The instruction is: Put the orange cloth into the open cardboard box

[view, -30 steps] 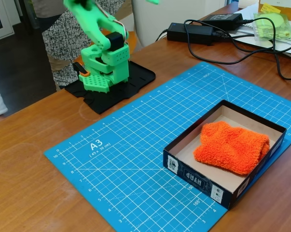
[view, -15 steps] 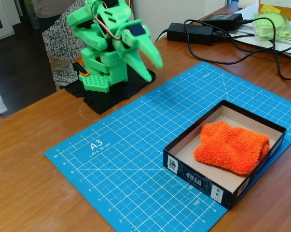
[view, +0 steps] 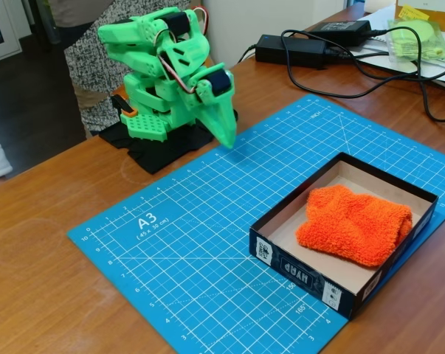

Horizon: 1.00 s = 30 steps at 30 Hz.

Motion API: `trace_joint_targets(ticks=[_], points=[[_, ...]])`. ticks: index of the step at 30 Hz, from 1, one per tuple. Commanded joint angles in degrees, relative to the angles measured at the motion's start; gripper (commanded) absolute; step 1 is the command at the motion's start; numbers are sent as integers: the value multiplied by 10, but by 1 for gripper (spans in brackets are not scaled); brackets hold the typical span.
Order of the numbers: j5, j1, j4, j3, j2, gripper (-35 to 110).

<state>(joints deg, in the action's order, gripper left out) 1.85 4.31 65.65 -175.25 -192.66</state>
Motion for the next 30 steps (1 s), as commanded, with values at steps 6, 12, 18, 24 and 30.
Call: trace_joint_targets(ticks=[6, 12, 18, 24, 30], points=[[-49, 33, 4, -3, -7, 0], [-59, 37, 2, -3, -7, 0], [-60, 40, 2, -3, -7, 0], [-66, 39, 2, -3, -7, 0], [-70, 43, 2, -3, -7, 0]])
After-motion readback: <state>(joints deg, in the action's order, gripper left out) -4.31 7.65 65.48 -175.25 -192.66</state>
